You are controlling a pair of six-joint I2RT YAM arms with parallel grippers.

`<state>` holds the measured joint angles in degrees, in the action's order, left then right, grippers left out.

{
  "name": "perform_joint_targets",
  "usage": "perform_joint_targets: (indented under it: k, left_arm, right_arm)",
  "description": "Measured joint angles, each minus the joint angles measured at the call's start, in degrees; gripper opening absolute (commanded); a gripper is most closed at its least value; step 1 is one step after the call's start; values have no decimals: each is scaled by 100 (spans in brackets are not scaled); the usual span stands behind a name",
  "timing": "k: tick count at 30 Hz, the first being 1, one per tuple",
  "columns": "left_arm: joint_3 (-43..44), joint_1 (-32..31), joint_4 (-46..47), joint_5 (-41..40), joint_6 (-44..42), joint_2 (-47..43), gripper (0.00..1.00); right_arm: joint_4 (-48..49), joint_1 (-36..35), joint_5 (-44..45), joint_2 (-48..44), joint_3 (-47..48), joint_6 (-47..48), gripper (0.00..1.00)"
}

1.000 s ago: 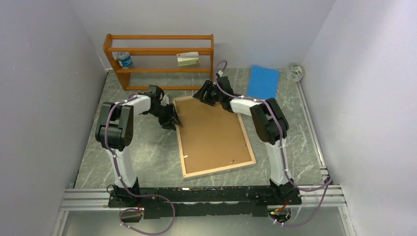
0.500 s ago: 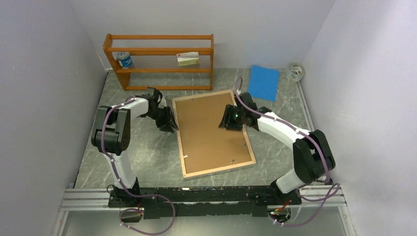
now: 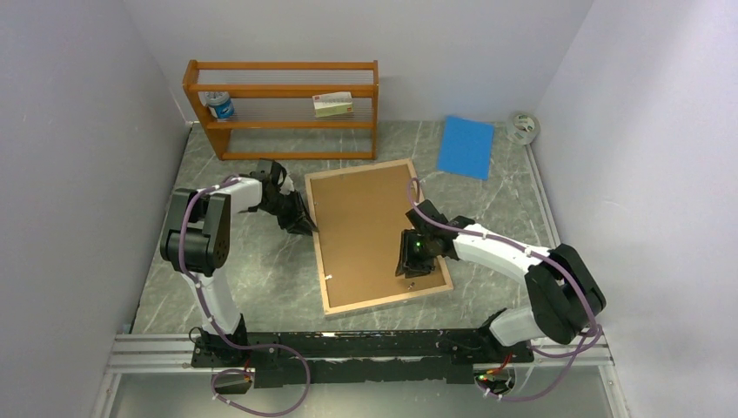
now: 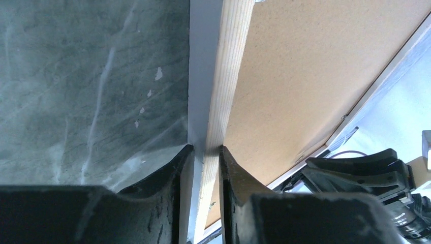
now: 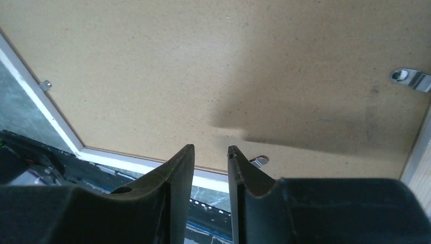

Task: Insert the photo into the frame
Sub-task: Install the photo frame at the center of the board.

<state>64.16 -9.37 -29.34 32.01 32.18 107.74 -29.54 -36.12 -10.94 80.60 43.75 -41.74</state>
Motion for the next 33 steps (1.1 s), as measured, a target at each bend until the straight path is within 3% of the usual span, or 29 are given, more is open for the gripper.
perform_joint_targets:
  k: [9,19,26,33]
  left_arm:
    - [-205,4,227,-85,334,-133,22]
    - [-334,57,372,-13,601,-177,16]
    - [-509,131,616,136,905,-197,3]
    - [-542,105,719,118,1115,-197,3]
  right_arm:
    - [-164,-42,468,79,-22,-76,33]
    - [-101,-33,269,129,-146,-20,31]
    - [-111,-31,31,114,-203,114,30]
    - [-234,-31,13,103,-203,240,31]
